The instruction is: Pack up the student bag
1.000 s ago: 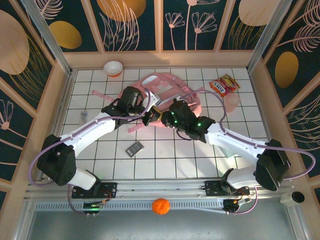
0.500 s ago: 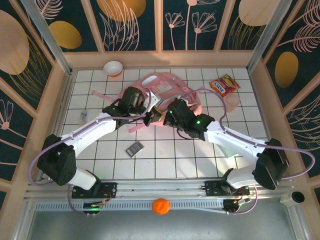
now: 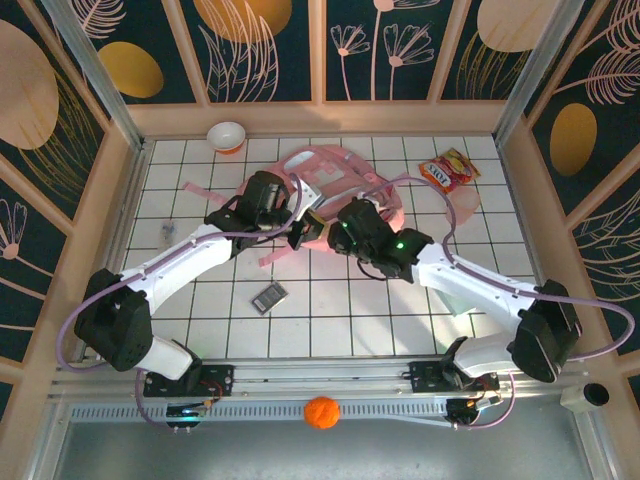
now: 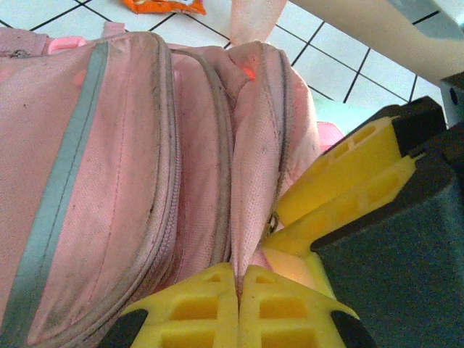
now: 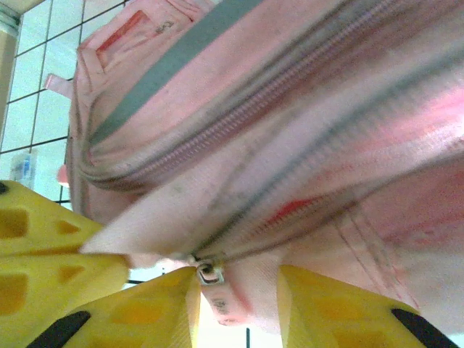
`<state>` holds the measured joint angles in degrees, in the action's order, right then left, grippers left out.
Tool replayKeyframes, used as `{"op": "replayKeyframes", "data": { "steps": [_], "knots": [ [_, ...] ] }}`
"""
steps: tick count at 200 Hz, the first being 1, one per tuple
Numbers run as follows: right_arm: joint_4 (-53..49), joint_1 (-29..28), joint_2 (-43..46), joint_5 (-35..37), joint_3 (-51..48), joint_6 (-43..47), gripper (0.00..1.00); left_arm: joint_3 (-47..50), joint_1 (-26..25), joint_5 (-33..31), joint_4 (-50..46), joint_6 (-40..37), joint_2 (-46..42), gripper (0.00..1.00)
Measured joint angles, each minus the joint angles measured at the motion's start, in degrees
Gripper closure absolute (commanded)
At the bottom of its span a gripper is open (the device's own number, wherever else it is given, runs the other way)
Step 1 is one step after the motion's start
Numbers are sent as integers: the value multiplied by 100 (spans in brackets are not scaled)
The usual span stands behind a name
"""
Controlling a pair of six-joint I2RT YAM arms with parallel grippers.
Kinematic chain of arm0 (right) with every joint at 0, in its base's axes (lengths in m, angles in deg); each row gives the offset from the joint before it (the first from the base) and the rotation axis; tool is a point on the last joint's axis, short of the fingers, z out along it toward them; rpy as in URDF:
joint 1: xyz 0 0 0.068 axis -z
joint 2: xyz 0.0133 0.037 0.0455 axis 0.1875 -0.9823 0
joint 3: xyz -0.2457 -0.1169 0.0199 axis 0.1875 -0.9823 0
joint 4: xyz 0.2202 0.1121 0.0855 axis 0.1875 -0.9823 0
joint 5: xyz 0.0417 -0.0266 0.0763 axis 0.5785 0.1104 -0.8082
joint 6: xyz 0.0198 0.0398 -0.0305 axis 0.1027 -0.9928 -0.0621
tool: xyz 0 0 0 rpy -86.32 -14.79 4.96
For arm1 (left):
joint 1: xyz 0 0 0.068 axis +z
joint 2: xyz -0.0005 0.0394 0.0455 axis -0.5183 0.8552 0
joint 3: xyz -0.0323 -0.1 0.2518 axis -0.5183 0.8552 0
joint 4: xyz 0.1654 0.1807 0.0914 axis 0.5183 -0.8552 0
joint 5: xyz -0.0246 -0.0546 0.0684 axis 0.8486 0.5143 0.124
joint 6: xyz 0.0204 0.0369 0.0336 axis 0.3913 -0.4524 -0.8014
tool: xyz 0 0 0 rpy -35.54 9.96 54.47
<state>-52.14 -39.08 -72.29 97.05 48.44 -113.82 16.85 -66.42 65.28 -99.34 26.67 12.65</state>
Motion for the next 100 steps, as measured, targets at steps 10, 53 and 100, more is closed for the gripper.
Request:
{"op": "replayKeyframes", "data": {
  "steps": [10,53,100],
  "knots": [
    [-63,0,13,52,-26,11,66,-35,2,2,11,35,0,100],
    [-109,0,-166,146,-28,271,64,-66,7,61,61,219,0,100],
    [-310,11,-326,337,238,715,87,-66,22,85,94,262,0,100]
  ]
}}
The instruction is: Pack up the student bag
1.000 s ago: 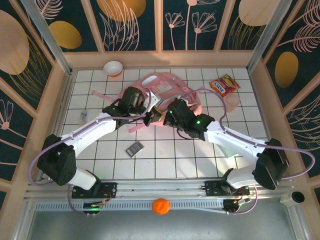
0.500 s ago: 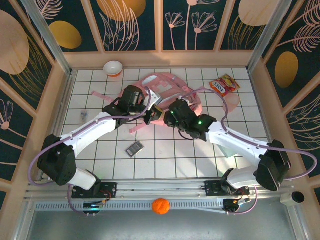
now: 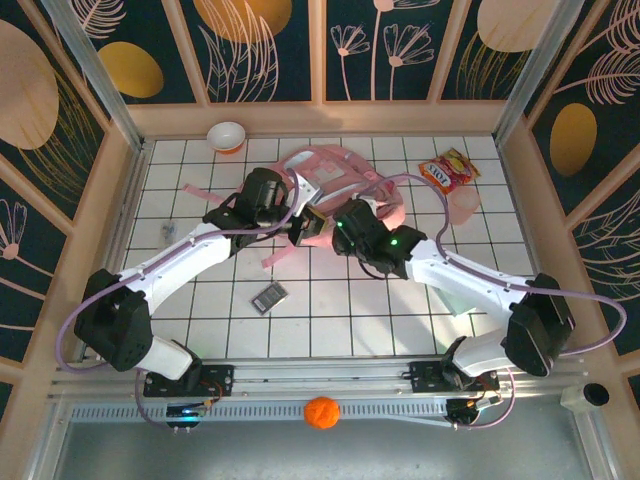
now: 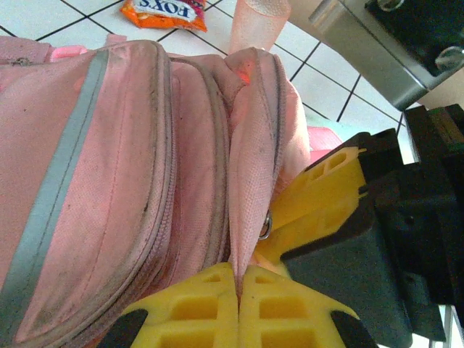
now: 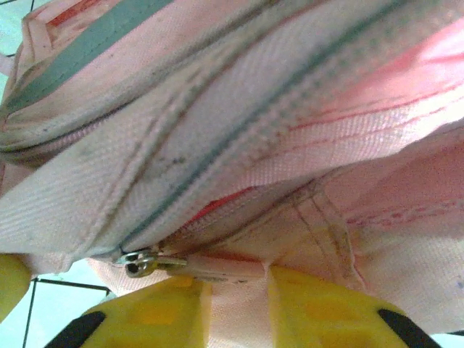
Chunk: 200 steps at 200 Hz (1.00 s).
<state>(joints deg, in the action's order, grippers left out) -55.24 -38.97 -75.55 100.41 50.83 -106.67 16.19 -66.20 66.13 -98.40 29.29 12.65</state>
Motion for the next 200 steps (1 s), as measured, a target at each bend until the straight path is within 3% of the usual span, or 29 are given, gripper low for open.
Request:
{"op": "replayKeyframes", "data": {
  "steps": [22,120,151,184,200],
  "knots": [
    [-190,83,-13,-11,116,352,100,0,7,-55,-7,-90,-2,100],
    [-533,1615,562,-1519,-267,1886,100,358,125,-476,-352,-879,-284,100],
    [-520,1397,691,-1840,-280,2109,68,376,153,-374,-387,-743,-295,100],
    [-210,584,826,-1989,-280,1860,61,363,168,-109,-326,-111,-293,100],
    [-11,461,807,-2059,-282,1692,60,334,166,2,-323,98,-293,100]
  ]
}}
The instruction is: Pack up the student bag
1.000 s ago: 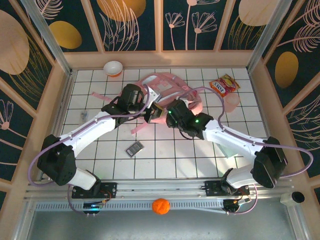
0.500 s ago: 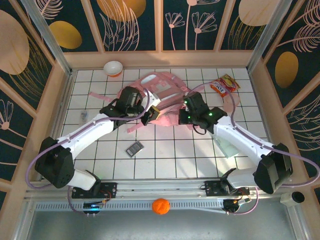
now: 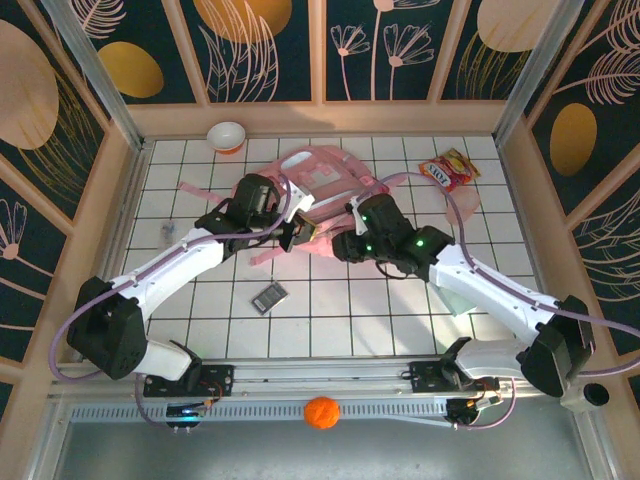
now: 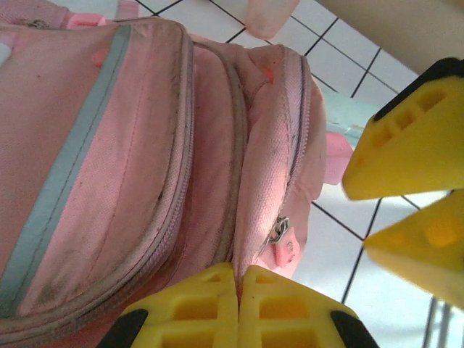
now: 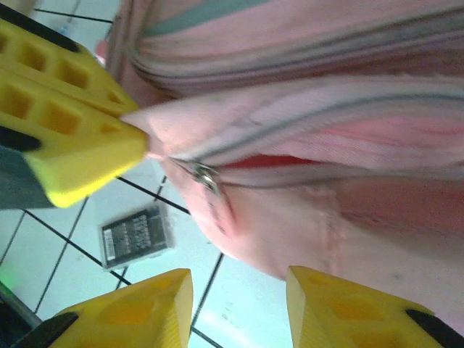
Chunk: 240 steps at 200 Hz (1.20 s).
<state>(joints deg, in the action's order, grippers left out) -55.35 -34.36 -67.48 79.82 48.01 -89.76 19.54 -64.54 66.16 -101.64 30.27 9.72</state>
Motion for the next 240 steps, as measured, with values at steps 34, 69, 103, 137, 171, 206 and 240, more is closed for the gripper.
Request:
{"op": "replayKeyframes", "data": {
  "steps": [34,69,103,137,171,206,240],
  "knots": [
    [310,-4,-341,66,57,-264,60,-70,0,181,0,232,0,100],
    [328,-31,-680,273,184,-363,67,-74,2,262,17,378,0,100],
    [339,-103,-684,476,232,-363,96,-74,2,243,52,413,0,100],
    [151,-120,-658,562,363,-345,100,-125,-39,-76,0,153,0,100],
    [-79,87,-625,184,404,-197,100,-131,-157,-437,-111,-297,0,100],
    [-354,415,-625,-516,424,37,100,-131,-216,-817,-345,-767,0,100],
    [-586,619,-695,-1056,424,70,100,-114,-210,-975,-584,-1128,0,100]
  ]
}}
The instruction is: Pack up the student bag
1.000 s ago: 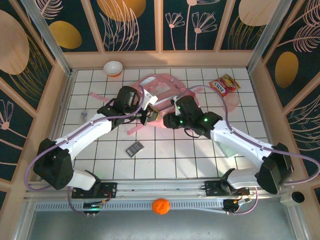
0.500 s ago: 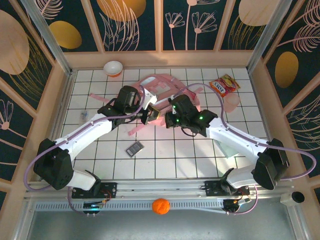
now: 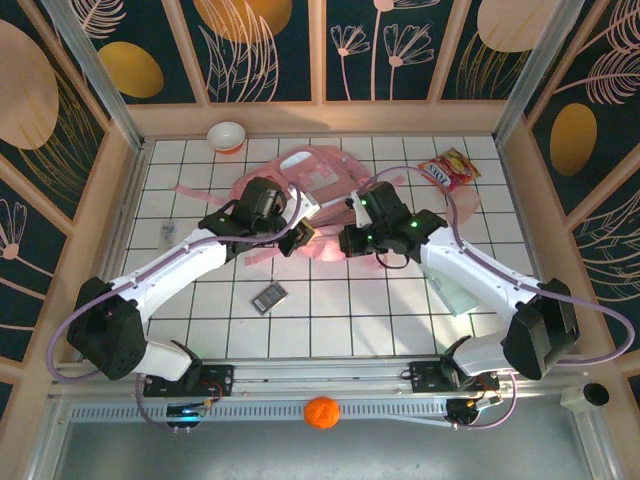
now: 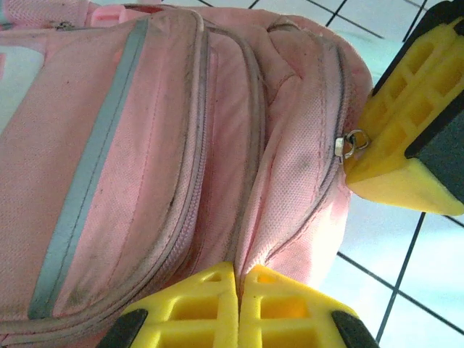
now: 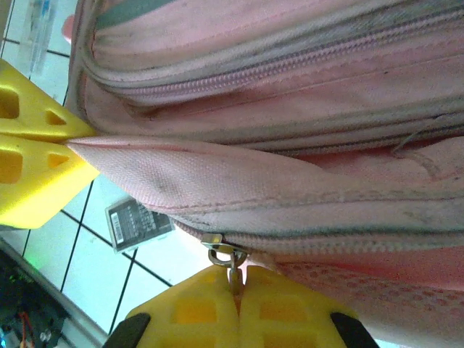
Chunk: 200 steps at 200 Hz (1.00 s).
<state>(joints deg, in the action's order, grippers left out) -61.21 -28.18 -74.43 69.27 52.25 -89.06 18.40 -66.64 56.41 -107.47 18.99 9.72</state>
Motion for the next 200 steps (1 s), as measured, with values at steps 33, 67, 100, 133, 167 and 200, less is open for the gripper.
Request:
{"op": "replayKeyframes", "data": {
  "steps": [33,67,100,133,167,200],
  "knots": [
    [-13,144,-39,-227,-127,-133,100,284,4,-111,9,-457,-83,100],
    [-39,354,-39,-328,-380,-138,100,597,26,-472,-81,-918,-256,66],
    [33,271,-39,-538,-549,-210,100,748,166,-398,-188,-1150,-496,31],
    [111,140,-39,-688,-619,-293,100,826,-326,-382,125,-1436,-549,24],
    [136,61,-33,-798,-619,-293,100,776,-688,-380,472,-1690,-50,39],
    [164,96,96,-822,-647,-291,100,758,-691,-452,614,-1912,382,93]
  ]
}}
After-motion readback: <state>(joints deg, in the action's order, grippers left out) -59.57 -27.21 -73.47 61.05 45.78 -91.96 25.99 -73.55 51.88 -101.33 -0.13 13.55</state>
